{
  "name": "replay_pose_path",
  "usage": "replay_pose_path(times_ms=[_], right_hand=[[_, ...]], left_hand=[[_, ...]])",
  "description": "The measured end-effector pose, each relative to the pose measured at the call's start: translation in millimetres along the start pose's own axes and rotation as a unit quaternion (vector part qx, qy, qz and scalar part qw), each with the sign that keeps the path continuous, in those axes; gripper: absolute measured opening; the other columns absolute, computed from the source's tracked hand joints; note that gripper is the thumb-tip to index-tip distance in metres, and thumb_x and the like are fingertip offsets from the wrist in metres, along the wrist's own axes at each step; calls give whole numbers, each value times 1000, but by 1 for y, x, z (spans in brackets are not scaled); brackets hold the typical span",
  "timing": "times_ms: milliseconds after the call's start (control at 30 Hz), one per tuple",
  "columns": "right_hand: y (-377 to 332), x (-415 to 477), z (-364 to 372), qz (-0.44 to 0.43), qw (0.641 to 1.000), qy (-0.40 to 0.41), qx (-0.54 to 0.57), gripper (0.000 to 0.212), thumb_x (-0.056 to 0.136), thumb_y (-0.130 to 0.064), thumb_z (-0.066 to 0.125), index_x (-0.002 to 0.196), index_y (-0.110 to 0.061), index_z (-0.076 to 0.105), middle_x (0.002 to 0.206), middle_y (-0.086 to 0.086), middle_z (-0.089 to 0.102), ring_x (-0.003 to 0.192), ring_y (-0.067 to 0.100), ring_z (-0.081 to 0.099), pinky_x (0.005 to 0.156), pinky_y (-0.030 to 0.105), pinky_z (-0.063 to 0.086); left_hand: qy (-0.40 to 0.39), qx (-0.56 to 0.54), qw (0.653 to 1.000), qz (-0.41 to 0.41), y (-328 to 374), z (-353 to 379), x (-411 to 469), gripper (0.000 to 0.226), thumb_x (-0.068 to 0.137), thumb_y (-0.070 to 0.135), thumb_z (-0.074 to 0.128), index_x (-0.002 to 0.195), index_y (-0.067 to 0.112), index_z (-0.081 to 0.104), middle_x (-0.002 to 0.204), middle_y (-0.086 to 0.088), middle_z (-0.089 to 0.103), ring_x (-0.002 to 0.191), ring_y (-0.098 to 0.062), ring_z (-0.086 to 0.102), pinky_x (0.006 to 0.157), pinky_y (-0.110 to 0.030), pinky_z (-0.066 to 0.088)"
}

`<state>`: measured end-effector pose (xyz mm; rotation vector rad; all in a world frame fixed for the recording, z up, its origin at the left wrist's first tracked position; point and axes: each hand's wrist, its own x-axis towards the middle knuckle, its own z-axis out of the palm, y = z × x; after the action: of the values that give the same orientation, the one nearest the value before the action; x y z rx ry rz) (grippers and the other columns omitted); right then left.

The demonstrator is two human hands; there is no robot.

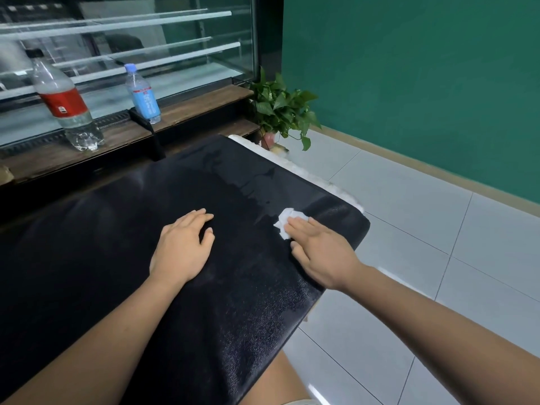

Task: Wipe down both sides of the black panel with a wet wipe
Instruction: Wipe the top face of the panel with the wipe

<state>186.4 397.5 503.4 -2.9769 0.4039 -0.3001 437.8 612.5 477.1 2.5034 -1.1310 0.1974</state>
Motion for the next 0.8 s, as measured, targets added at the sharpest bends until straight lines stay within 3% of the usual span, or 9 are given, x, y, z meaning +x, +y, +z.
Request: replay_pose_path(times_ms=[200, 433, 600, 700, 800], right_hand=[[-23, -3, 1, -53, 998, -24, 18, 46, 107, -36, 27, 140, -19, 55, 151, -3, 53, 143, 13, 41, 123, 17, 8], [-15, 6, -8, -79, 995, -62, 16, 45, 109, -31, 27, 148, -25, 48, 159, -14, 43, 149, 6, 34, 129, 30, 16], [8, 22, -8, -47, 996, -74, 13, 47, 110, -31, 29, 154, -28, 45, 164, -16, 37, 153, 5, 29, 130, 30, 13], [28, 36, -6, 2, 998, -68, 8, 46, 109, -33, 30, 152, -29, 47, 163, -14, 41, 149, 8, 37, 128, 22, 7], [48, 44, -6, 57, 997, -58, -1, 42, 106, -37, 27, 138, -28, 52, 149, -11, 51, 136, 21, 52, 123, 21, 13]], left_hand=[[0, -3, 1000, -2, 0, -1, -1, 40, 106, 39, 46, 144, 33, 59, 156, 14, 51, 149, -5, 37, 119, -38, 33], [-3, -2, 1000, -5, 1, -2, -1, 41, 107, 40, 44, 145, 33, 58, 157, 14, 49, 150, -4, 35, 120, -36, 31], [-4, -5, 1000, -8, 0, -1, -1, 41, 106, 41, 44, 145, 34, 57, 157, 16, 49, 150, -2, 34, 120, -35, 30], [-4, -6, 1000, -7, -1, -1, -1, 41, 106, 41, 44, 145, 34, 57, 157, 16, 49, 150, -2, 34, 120, -35, 29], [-6, -7, 1000, -7, -1, 0, -1, 41, 106, 42, 43, 144, 35, 57, 157, 17, 48, 151, -1, 33, 120, -35, 29]])
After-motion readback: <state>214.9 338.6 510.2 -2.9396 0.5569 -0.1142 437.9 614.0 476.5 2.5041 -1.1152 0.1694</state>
